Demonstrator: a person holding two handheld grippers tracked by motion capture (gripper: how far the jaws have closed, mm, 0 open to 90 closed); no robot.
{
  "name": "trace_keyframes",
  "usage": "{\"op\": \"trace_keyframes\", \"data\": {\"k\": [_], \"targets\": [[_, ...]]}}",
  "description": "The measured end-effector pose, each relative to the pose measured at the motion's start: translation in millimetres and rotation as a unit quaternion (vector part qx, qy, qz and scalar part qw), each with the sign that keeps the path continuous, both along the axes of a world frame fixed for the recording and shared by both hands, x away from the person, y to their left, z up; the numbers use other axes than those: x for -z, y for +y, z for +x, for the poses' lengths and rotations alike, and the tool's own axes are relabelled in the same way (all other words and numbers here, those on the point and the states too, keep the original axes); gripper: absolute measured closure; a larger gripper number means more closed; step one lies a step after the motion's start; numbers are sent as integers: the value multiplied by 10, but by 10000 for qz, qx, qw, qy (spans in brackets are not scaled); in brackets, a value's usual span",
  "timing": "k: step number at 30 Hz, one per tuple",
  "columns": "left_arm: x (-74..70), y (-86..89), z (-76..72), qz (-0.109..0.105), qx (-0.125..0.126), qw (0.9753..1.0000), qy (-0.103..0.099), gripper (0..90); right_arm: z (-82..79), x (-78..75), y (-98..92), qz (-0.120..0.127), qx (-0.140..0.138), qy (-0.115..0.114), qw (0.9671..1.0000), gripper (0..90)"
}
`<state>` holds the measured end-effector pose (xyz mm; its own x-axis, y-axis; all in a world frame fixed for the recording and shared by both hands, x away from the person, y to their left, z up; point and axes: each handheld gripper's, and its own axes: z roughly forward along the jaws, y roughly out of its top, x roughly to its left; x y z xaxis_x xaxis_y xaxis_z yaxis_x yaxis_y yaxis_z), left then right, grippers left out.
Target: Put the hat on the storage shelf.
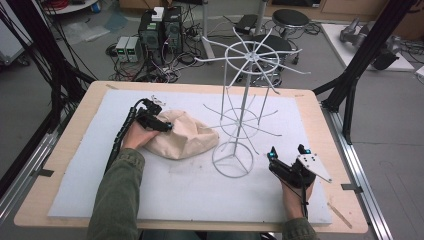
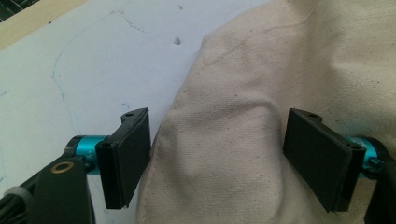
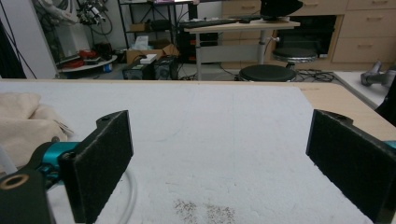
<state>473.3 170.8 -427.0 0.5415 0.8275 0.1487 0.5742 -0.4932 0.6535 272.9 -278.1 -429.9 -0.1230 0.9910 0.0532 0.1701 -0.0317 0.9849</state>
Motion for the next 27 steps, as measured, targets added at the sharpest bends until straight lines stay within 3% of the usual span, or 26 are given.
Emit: {"op": "trace_keyframes", "data": {"k": [10, 14, 17, 18, 20, 23, 25, 27], "targets": [[36, 39, 26, -220, -138, 9993, 263, 271, -4, -2, 1, -11, -9, -14, 10000, 61], [28, 35, 19, -200, -200, 9991, 300, 319, -2, -1, 0, 1, -2, 4, 10000, 61], [17, 14, 6, -30, -181, 9996, 200, 391, -1, -2, -5, -13, 13, -25, 10000, 61], [8, -7, -6, 120, -158, 9997, 124, 429, -3, -3, -3, 18, 14, -30, 10000, 61], [-13, -44, -32, 353, -114, 9993, -64, 572, -5, -6, -9, 28, 7, -34, 10000, 61], [-49, -93, -63, 587, -79, 9979, -259, 632, -1, -5, -11, 36, 7, -47, 10000, 61], [-67, -82, -72, 579, -101, 9978, -313, 667, 0, -2, -14, 41, 2, -13, 10000, 61], [-94, -34, -68, 395, -137, 9987, -305, 701, 4, -2, -17, 50, 9, -7, 10000, 61]]}}
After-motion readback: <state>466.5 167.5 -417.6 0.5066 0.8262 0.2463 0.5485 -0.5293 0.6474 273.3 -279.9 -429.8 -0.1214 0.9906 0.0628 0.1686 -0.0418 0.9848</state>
